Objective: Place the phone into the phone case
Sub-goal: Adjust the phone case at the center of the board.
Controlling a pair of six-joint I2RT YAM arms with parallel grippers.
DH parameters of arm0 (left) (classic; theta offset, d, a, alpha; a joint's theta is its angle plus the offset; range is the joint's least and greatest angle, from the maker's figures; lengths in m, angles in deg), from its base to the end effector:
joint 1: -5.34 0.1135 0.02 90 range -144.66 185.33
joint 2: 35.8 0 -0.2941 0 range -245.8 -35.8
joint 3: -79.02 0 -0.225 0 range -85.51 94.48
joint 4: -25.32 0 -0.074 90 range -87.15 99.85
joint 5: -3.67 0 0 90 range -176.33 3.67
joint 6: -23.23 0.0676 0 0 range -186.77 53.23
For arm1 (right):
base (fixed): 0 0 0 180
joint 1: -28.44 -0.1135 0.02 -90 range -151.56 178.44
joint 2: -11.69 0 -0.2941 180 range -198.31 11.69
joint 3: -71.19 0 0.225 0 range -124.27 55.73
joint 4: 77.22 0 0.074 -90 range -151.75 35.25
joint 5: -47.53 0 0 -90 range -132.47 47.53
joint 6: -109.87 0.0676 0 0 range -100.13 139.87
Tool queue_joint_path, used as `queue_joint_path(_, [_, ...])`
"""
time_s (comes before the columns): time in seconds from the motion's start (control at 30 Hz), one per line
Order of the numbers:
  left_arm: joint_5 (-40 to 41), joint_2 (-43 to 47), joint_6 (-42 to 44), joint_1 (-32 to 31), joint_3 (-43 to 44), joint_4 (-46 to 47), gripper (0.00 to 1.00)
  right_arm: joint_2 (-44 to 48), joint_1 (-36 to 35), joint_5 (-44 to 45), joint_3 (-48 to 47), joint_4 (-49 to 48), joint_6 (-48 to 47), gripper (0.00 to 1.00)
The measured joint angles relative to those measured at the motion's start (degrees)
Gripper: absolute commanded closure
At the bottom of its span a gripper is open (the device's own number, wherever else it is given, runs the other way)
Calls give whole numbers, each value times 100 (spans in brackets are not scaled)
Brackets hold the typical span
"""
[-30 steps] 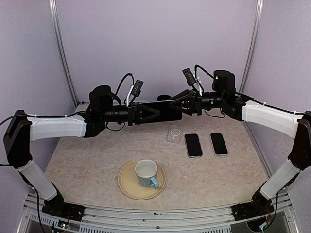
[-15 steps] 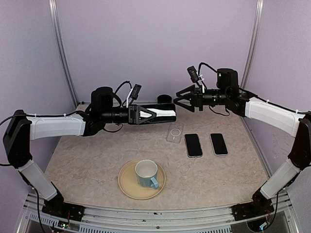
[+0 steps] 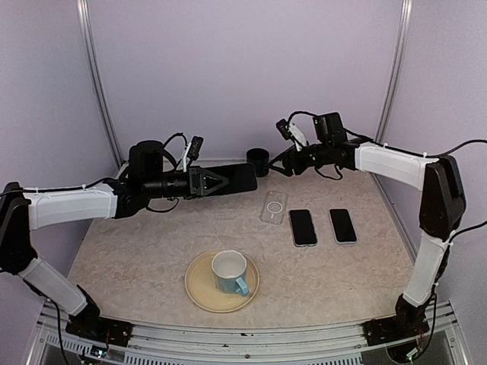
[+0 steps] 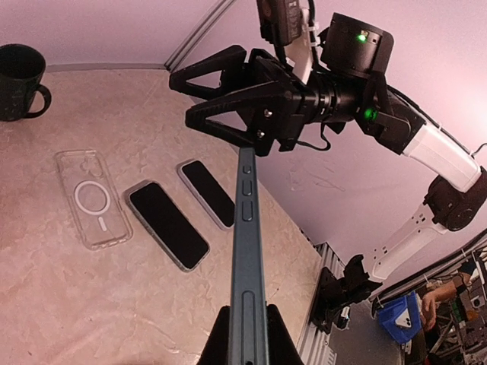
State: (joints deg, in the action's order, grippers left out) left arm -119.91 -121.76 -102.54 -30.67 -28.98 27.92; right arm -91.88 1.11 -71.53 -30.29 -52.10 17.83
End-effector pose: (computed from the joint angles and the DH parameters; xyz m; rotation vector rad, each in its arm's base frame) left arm 0.2574 -0.2333 0.3269 0.4758 1.9079 -1.3832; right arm 0.3689 0.2276 0.3303 -0.8323 1.8985 0.7913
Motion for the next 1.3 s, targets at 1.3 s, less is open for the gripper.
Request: queue_joint_path(1.3, [492, 754, -197, 133, -817, -632, 100, -3766, 557, 295, -3438, 2699, -1314, 53])
